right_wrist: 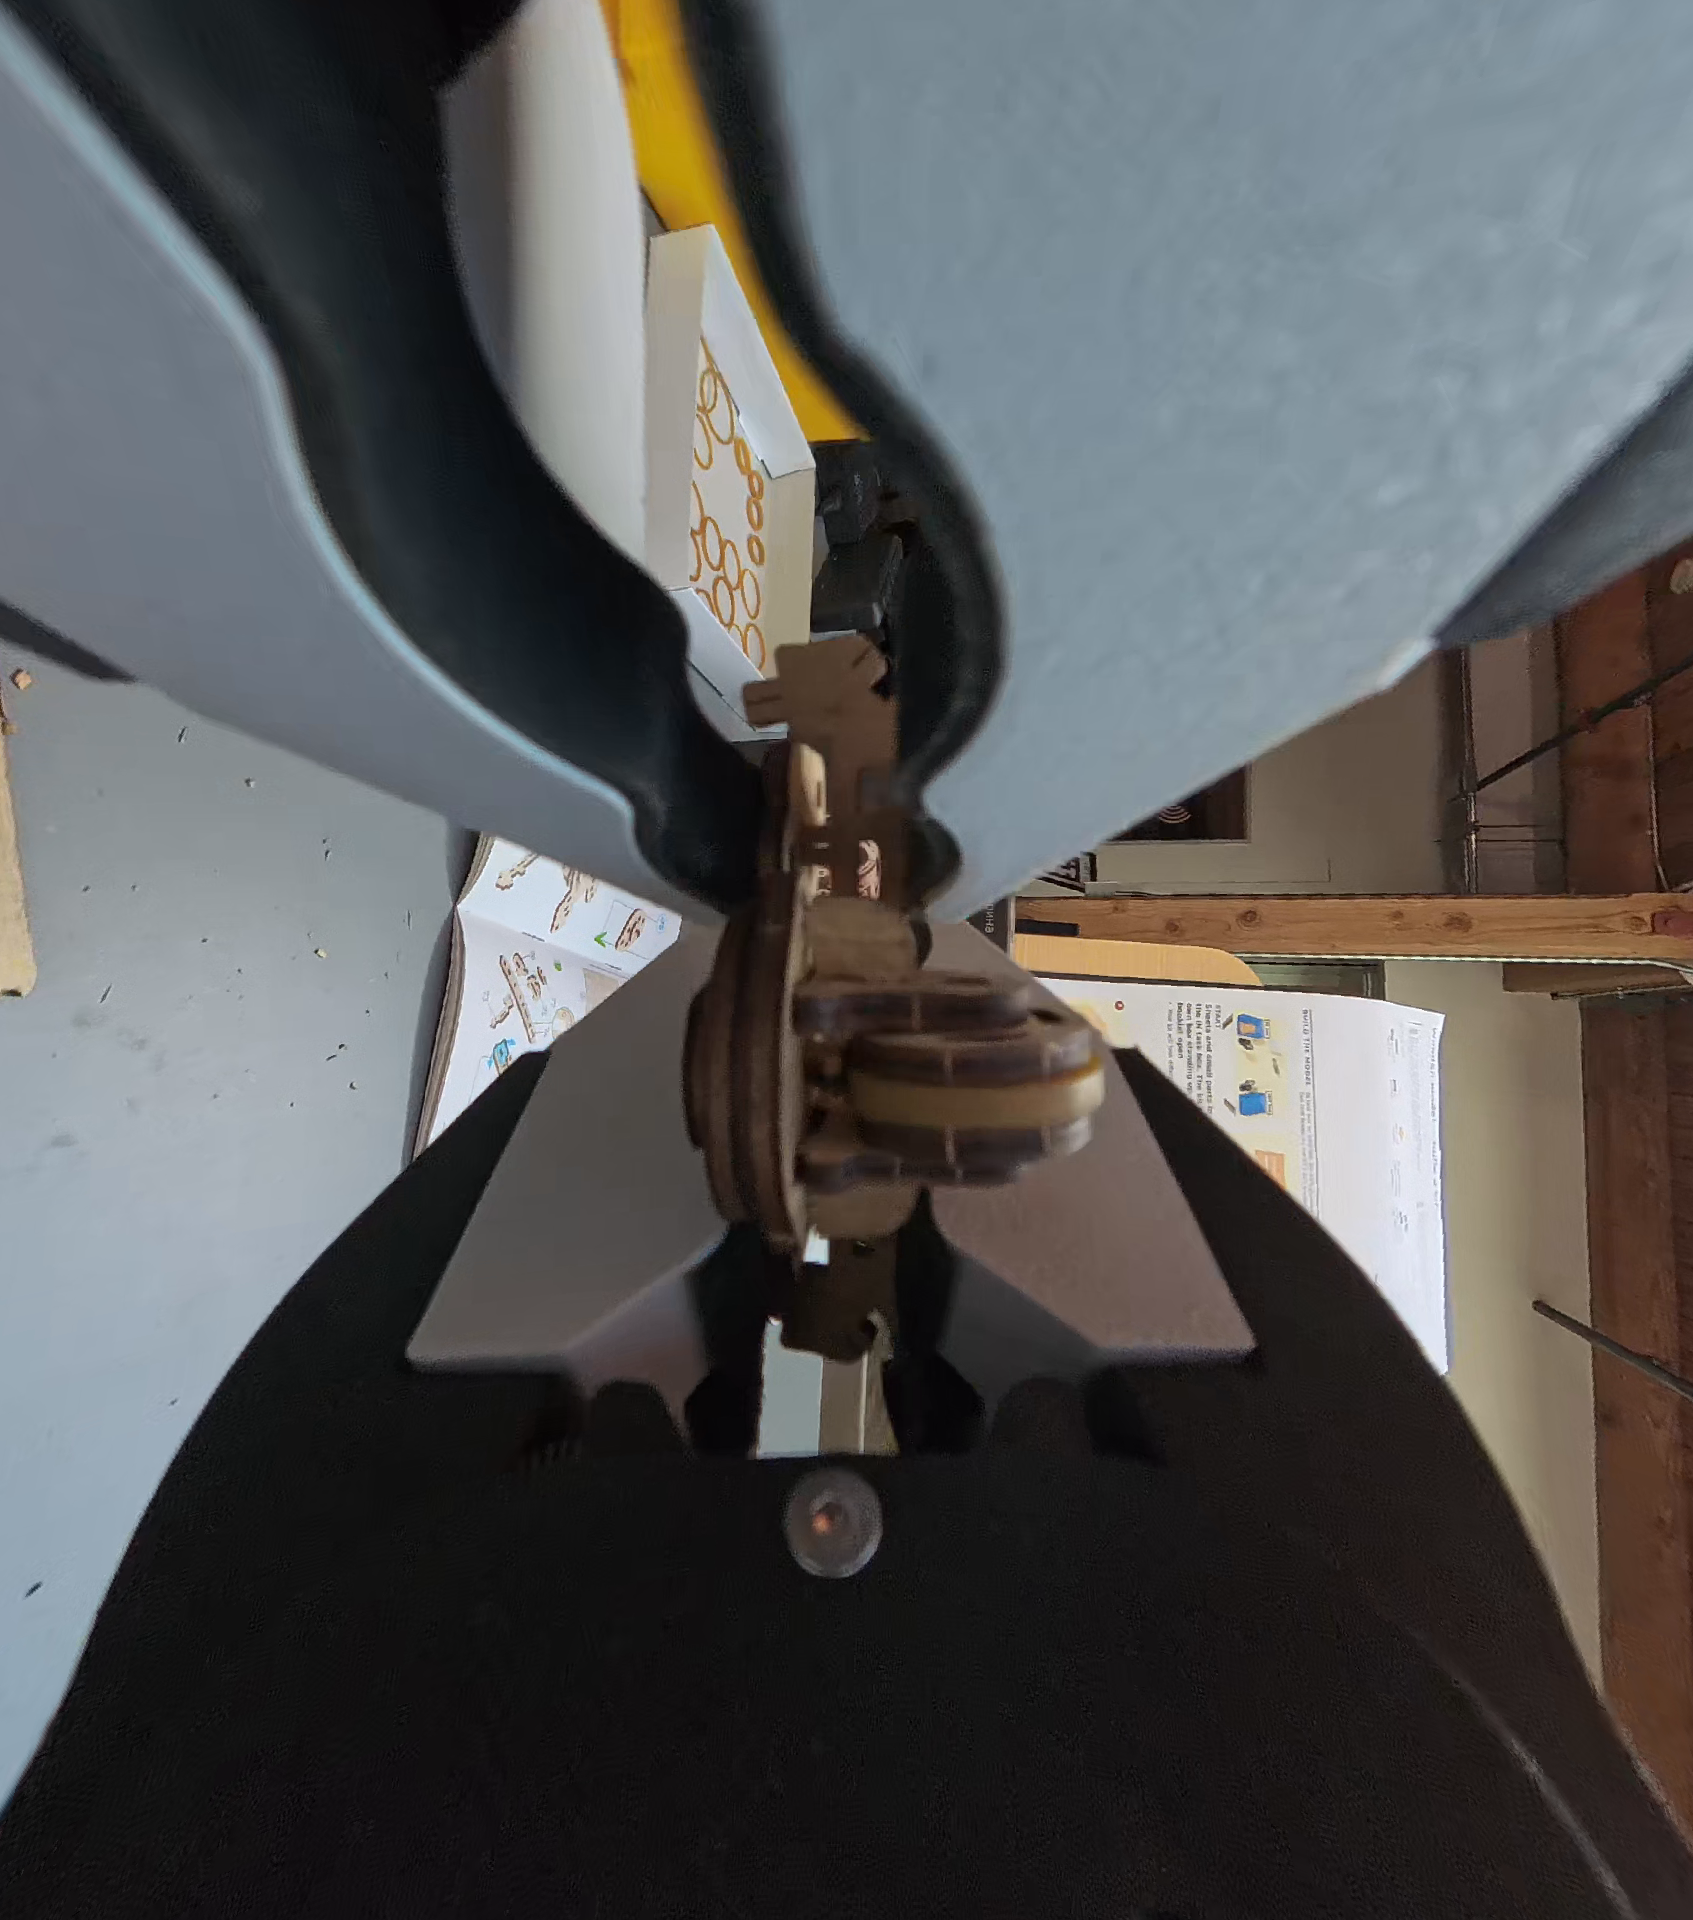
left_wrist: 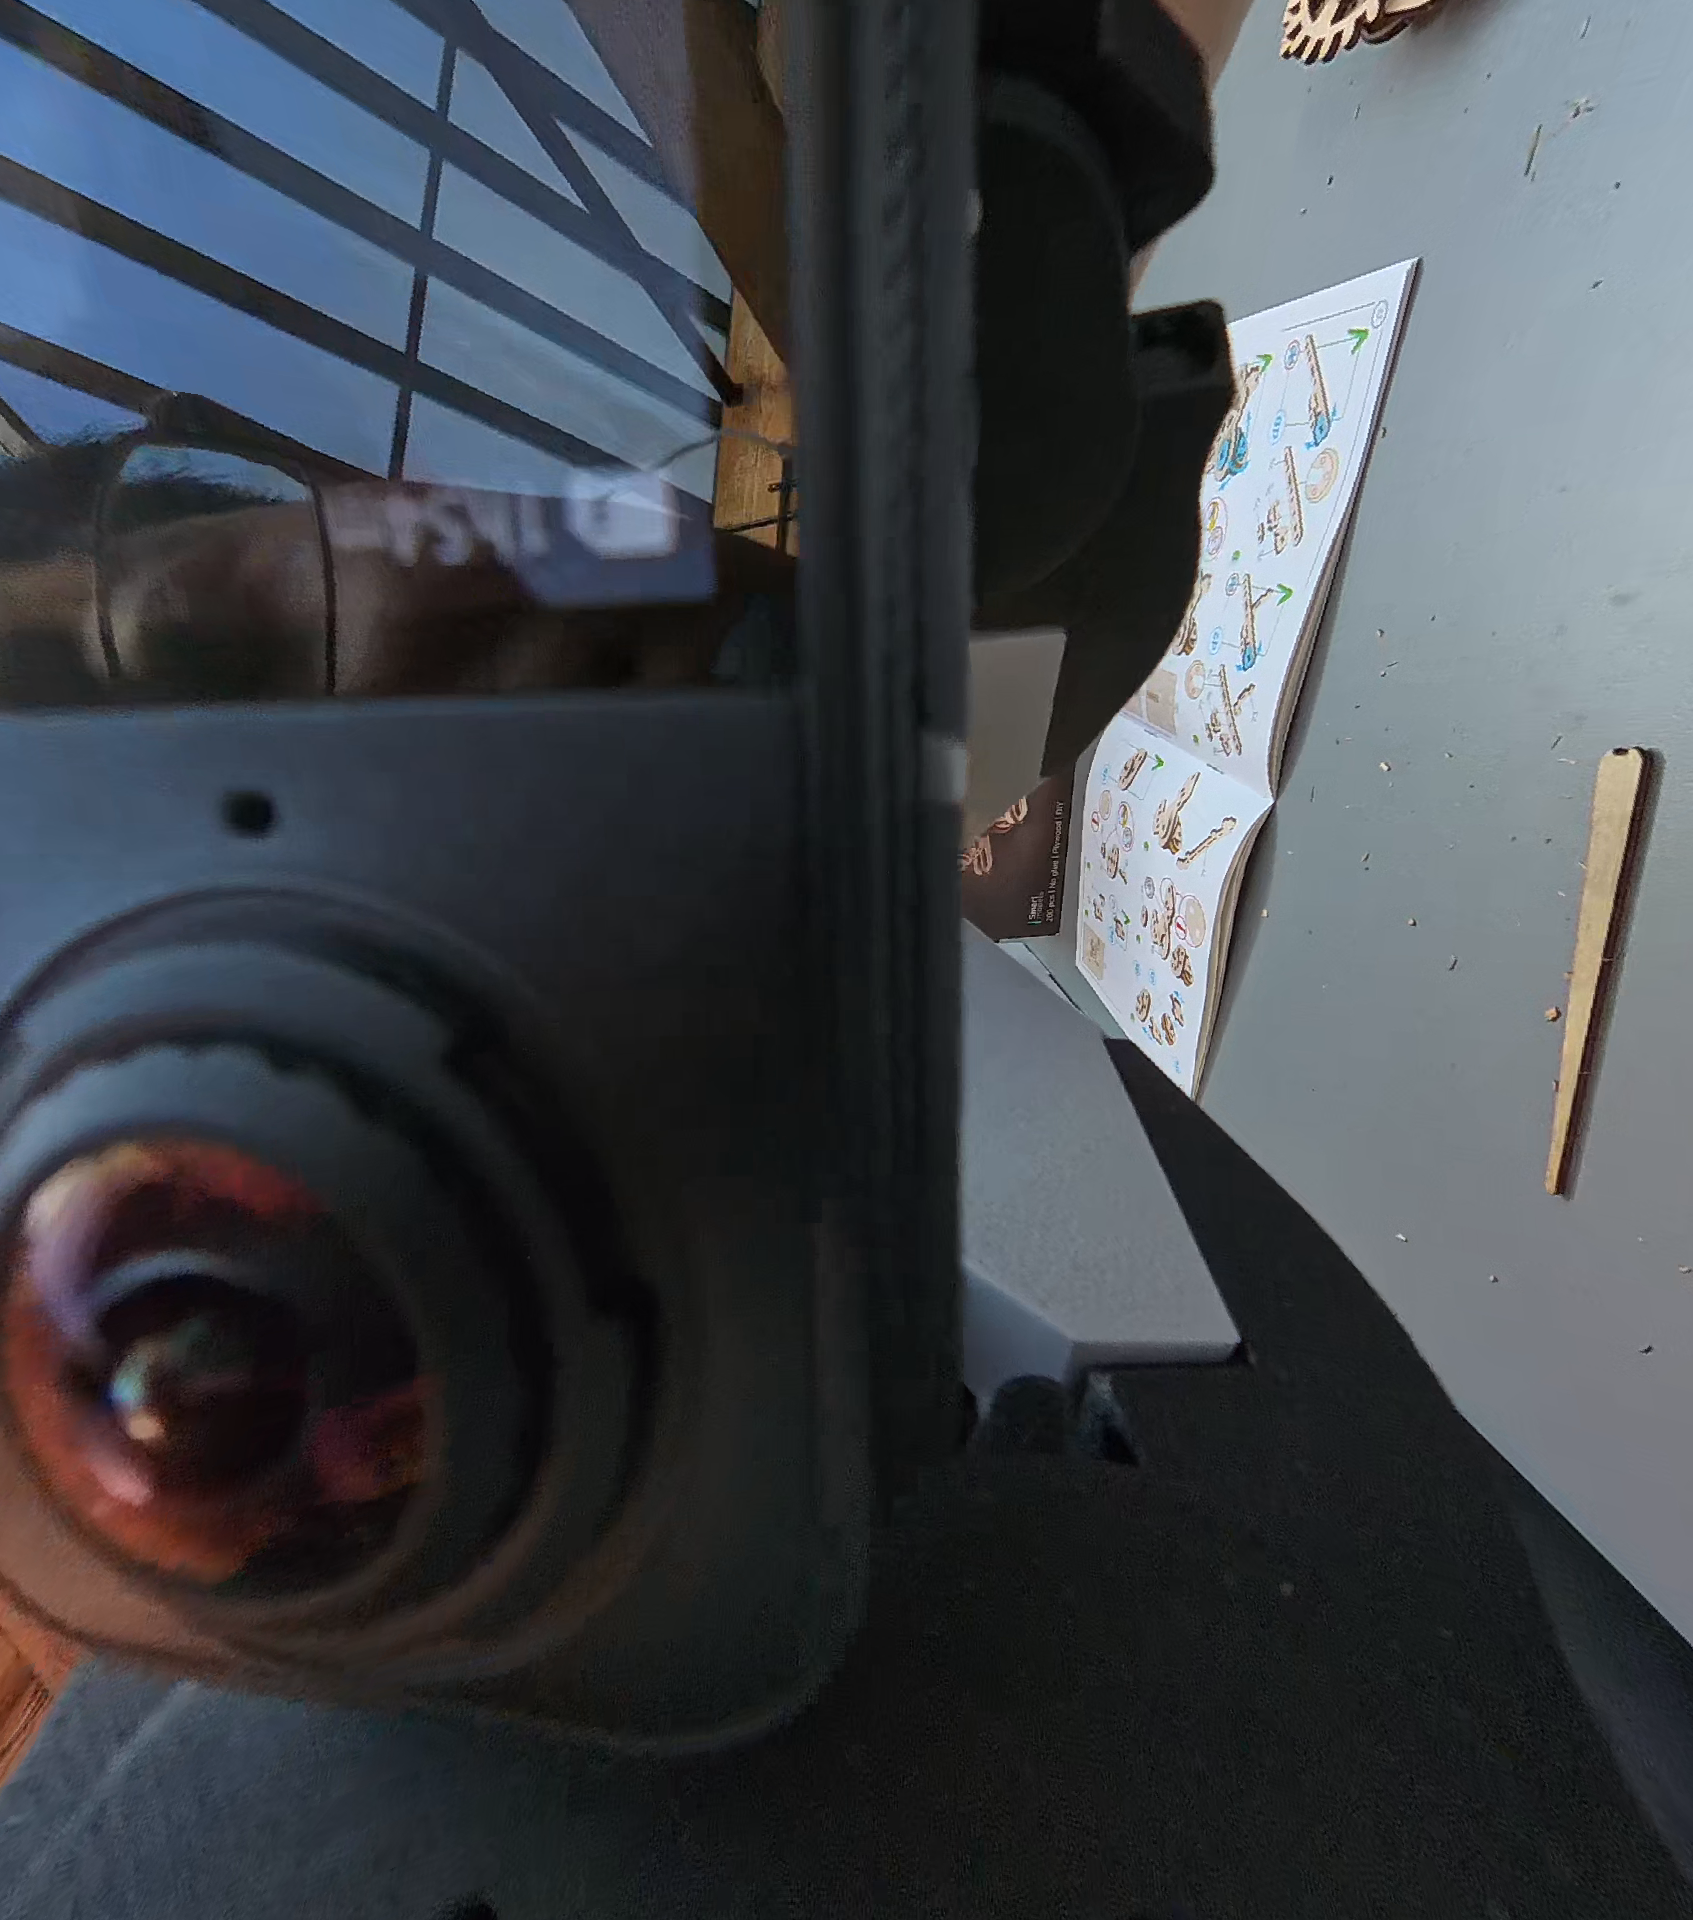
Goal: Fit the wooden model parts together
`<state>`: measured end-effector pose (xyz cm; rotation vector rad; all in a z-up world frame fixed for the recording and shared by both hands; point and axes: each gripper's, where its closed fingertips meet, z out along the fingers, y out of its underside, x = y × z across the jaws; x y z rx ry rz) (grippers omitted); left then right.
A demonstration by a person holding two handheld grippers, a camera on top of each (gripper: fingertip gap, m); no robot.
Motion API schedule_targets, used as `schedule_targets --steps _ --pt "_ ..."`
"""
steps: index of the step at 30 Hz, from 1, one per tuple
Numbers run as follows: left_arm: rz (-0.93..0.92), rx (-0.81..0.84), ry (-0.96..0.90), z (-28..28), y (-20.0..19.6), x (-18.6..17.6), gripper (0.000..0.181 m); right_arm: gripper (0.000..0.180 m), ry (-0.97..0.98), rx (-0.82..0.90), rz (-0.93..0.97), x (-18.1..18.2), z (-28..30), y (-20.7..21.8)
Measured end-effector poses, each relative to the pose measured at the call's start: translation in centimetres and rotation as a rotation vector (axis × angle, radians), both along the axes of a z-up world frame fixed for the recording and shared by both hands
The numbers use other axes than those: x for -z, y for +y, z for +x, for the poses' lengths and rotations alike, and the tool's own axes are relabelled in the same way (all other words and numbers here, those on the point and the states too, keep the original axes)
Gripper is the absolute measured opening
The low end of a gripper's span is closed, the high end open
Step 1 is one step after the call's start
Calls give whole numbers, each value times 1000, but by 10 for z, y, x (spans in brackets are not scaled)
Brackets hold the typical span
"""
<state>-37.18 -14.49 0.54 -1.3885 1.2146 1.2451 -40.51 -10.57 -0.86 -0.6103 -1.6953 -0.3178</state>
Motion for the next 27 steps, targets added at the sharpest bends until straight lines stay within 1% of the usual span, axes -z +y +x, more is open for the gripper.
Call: schedule_targets --steps 1,2,3,4,6,9,10,11,12,13,14,16,17,18,20,22,23,24,25,26,27 --pt "-7 6 -9 0 0 0 88 20 -17 -5 21 0 0 0" --pt "-10 13 -15 1 0 -1 96 21 -8 -12 31 -2 0 0" --pt "-16 17 -16 2 0 -1 92 20 -16 -30 7 0 0 -2" --pt "-23 19 -13 3 -1 0 94 22 -32 -41 -13 2 1 -3" --pt "-23 19 0 3 -1 -1 100 25 -51 -29 23 2 3 1" --pt "-9 15 56 5 0 0 97 24 -79 -26 58 6 3 4" --pt "-7 10 74 5 0 1 80 23 -85 -20 51 8 3 5" --pt "-2 8 84 4 1 2 87 22 -88 -13 48 9 4 7" --pt "2 8 86 4 1 2 100 21 -82 -6 56 8 4 8" --pt "1 9 81 4 1 2 101 20 -80 -1 63 7 4 8" --pt "0 9 74 4 1 2 87 19 -72 3 58 6 4 8" --pt "2 9 69 4 0 1 99 18 -58 -7 53 4 3 6" --pt "2 9 67 4 0 1 73 16 -46 -11 56 3 3 6" --pt "-4 8 67 4 0 1 90 15 -46 -15 54 3 3 6" --pt "-11 5 67 4 0 3 87 14 -51 -10 55 5 2 7" --pt "-8 6 71 3 0 4 90 15 -46 -12 51 5 2 7" --pt "-10 8 63 3 0 3 92 17 -44 -17 40 5 1 6" --pt "-16 11 46 3 -1 3 88 18 -47 -24 40 5 0 5" --pt "-20 15 23 3 -1 2 96 20 -36 -28 59 2 0 5" --pt "-25 18 0 3 -1 0 99 23 -13 -28 78 -3 -1 5" --pt "-41 22 -35 3 -1 0 95 29 11 -24 81 -7 0 6"
